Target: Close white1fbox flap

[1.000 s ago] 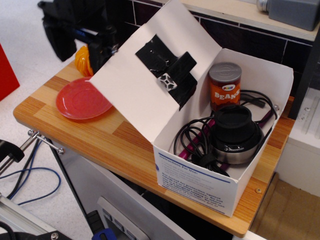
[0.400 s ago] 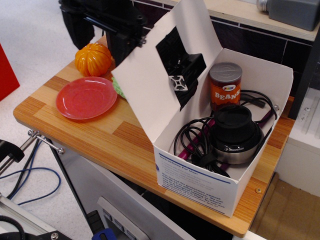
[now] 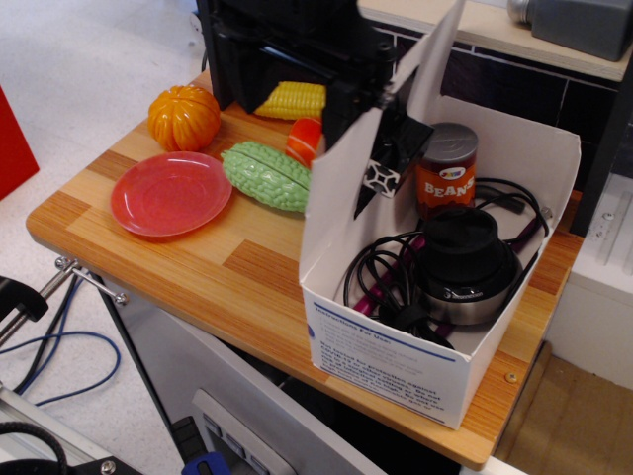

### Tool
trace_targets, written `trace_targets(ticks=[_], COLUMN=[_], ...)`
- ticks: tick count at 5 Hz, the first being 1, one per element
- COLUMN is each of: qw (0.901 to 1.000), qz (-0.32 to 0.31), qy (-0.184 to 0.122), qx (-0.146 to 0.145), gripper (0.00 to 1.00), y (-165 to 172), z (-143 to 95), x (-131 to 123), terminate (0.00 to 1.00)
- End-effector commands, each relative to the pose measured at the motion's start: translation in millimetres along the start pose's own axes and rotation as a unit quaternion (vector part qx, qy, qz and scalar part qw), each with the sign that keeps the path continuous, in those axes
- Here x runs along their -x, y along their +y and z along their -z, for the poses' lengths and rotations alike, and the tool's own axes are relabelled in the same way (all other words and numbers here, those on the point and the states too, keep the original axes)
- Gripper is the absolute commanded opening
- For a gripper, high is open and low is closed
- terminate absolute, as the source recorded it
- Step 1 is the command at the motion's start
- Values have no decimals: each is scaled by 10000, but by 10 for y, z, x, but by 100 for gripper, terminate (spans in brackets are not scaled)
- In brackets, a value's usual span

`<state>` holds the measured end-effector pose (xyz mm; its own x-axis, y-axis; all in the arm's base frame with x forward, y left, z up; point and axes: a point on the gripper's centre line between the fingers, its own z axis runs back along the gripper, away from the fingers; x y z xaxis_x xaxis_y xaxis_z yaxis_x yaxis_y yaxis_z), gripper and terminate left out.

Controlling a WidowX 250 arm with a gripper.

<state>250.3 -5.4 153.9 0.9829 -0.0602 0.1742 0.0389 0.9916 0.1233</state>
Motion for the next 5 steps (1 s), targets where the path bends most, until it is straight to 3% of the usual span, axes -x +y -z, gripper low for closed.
trace_targets(ticks=[1, 2, 3, 5], qw=[9994, 9993, 9990, 9977], qz=[-202, -339, -451, -632], qy=[-238, -170, -56, -149], qx=[-154, 34, 44, 173], gripper=[100, 100, 100, 100], y=[-400, -608, -770, -944], z=[-24, 123, 252, 432], x=[-200, -233, -233, -137], terminate=[0, 0, 0, 0])
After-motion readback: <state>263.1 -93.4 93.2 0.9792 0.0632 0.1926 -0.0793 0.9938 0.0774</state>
